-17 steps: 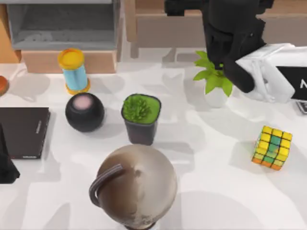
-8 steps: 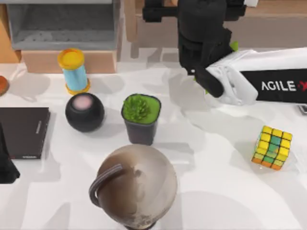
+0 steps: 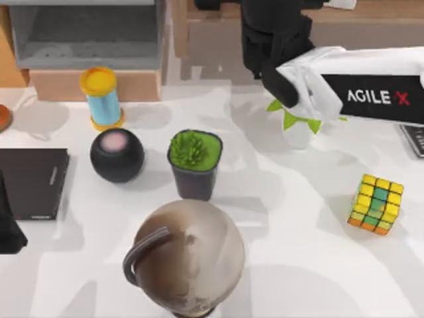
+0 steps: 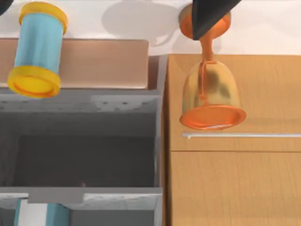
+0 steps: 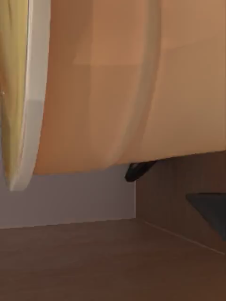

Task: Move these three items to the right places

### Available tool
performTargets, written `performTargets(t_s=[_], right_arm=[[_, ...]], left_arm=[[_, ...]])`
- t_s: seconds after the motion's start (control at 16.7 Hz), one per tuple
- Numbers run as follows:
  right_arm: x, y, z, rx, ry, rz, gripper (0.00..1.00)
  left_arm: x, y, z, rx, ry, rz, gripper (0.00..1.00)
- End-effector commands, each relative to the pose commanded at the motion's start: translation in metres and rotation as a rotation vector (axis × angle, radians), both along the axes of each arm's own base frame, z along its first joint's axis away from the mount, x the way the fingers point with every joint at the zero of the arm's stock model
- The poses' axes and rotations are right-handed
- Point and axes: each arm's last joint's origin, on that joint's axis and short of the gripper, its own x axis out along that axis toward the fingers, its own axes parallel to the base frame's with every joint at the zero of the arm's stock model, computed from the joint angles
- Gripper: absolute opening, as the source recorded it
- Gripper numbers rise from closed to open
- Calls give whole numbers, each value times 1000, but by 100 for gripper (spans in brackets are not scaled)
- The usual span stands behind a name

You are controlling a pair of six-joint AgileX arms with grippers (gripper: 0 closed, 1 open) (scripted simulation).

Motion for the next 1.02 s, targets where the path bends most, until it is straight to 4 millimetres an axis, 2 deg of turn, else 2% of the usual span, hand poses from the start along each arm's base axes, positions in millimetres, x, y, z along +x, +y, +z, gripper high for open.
performTargets(t_s=[0.3, 0.66, 1.02], right_arm=[[37, -3, 0, 0, -1, -2, 100], [41, 0, -1, 0, 0, 3, 100], [41, 0, -1, 0, 0, 3, 55]], left_arm=[[0, 0, 0, 0, 0, 0, 100], [0, 0, 0, 0, 0, 0, 100], [0, 0, 0, 0, 0, 0, 100]])
